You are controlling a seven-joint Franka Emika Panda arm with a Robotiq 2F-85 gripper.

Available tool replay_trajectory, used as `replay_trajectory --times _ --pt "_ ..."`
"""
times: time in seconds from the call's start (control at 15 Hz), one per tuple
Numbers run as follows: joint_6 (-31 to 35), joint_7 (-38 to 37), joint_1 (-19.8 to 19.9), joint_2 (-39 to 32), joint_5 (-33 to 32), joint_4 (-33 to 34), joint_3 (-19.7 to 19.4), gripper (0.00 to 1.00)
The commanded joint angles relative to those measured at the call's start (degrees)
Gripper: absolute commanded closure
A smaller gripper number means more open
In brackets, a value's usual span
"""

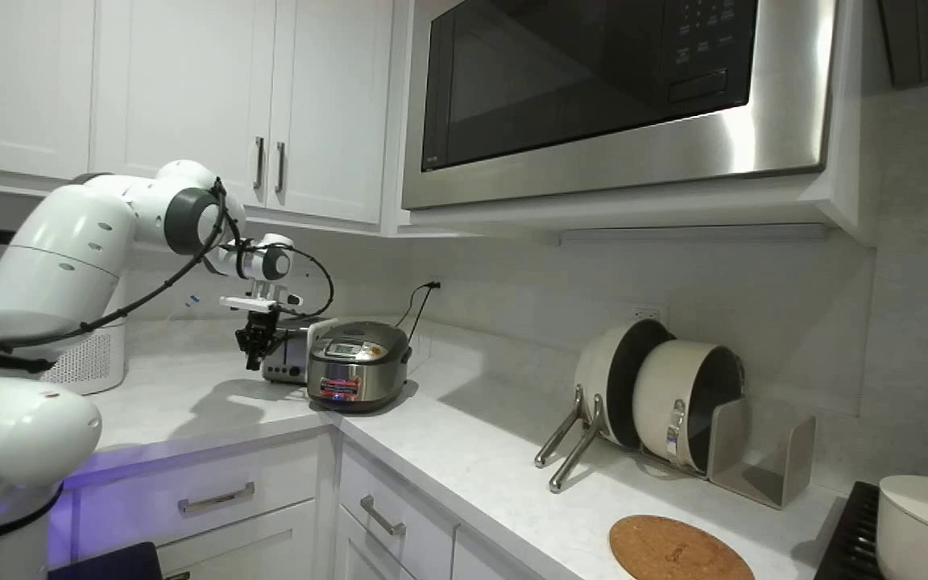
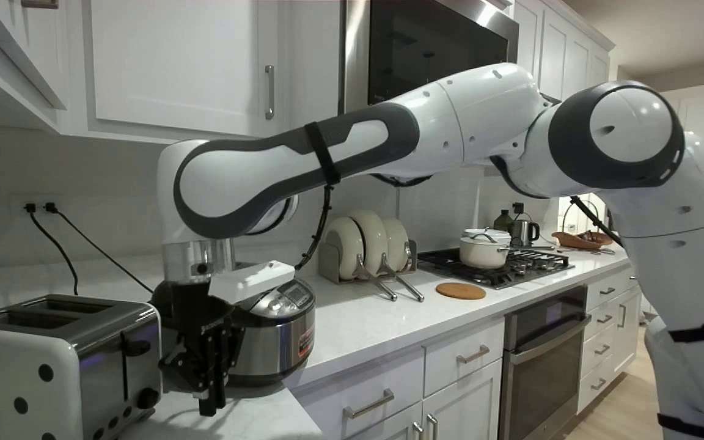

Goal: Press the first button from the left on the toaster to release the lever upwards

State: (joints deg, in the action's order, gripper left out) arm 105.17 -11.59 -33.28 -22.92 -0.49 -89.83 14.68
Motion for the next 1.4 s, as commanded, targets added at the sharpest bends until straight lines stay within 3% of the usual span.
replay_trajectory --times 0.0,0.47,0.87,0.93,1.33 --pt "-3.53 -0.77 3.38 6.48 4.09 -3.02 1.67 0.53" --pt "-7.32 -2.44 7.5 12.99 7.82 -5.96 2.22 0.01" --pt "-5.94 -2.47 8.83 16.09 9.33 -10.25 2.52 0.0" --pt "-7.07 -1.66 8.49 13.2 7.49 -6.8 2.62 0.0" --pt "-7.06 -1.54 8.57 13.01 7.49 -7.01 2.65 0.0"
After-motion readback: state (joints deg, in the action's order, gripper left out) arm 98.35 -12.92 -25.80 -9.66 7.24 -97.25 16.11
